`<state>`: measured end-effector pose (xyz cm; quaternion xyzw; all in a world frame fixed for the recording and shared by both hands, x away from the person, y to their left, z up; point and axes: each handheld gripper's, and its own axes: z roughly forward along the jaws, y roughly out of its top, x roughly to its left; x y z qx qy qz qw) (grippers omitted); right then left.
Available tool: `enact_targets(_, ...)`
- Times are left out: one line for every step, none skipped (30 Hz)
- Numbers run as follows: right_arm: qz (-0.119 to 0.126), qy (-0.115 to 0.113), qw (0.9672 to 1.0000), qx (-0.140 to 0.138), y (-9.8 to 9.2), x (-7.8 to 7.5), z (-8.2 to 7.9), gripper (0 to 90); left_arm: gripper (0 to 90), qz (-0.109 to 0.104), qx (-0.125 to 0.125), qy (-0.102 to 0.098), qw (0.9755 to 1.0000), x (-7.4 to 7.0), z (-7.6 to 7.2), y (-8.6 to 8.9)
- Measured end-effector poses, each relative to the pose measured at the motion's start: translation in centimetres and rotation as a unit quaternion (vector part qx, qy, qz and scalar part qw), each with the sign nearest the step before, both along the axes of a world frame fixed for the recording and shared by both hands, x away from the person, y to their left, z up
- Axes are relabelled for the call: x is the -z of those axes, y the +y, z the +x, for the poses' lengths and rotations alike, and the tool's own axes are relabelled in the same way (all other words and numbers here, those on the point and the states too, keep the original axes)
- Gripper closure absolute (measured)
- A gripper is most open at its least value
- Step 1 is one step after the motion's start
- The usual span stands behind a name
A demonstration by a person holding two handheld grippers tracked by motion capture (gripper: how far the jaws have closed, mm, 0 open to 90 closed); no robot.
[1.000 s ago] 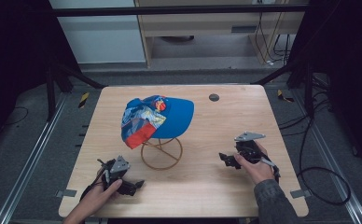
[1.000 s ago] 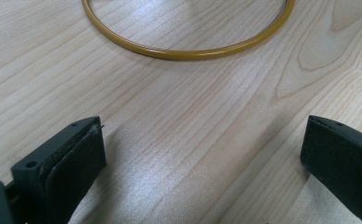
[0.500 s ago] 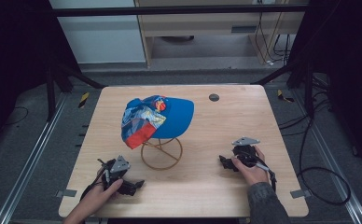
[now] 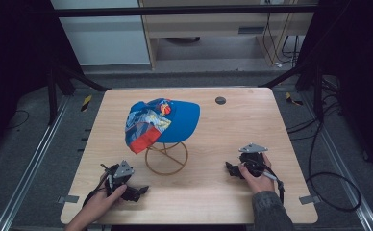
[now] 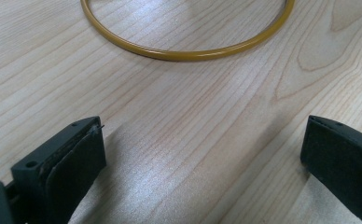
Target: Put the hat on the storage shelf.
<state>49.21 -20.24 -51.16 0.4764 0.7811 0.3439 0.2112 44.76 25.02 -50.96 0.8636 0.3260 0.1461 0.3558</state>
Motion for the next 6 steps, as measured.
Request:
enact_targets(0.001,0.0,1.0,-0.001,-0.03,0.0,-0.06,9.6,0.0,0.0,0.0,0.0,1.0,0.0,0.0,0.0)
enact_targets(0.0,0.0,1.0,-0.001,-0.08,0.01,-0.16,9.6,0.0,0.0,0.0,0.0,1.0,0.0,-0.01,0.0)
enact_targets(0.0,0.0,1.0,-0.001,-0.13,0.0,-0.24,9.5,0.0,0.0,0.0,0.0,1.0,0.0,-0.02,0.0)
enact_targets(0.0,0.001,1.0,0.001,-0.13,0.01,-0.33,9.6,0.0,0.0,0.0,0.0,1.0,0.0,-0.03,0.01)
enact_targets(0.001,0.001,1.0,0.003,-0.13,0.0,-0.39,9.5,0.0,0.0,0.0,0.0,1.0,0.0,-0.03,0.01)
enact_targets(0.002,0.001,1.0,0.004,-0.11,0.0,-0.43,9.6,0.0,0.0,0.0,0.0,1.0,0.0,-0.03,0.01)
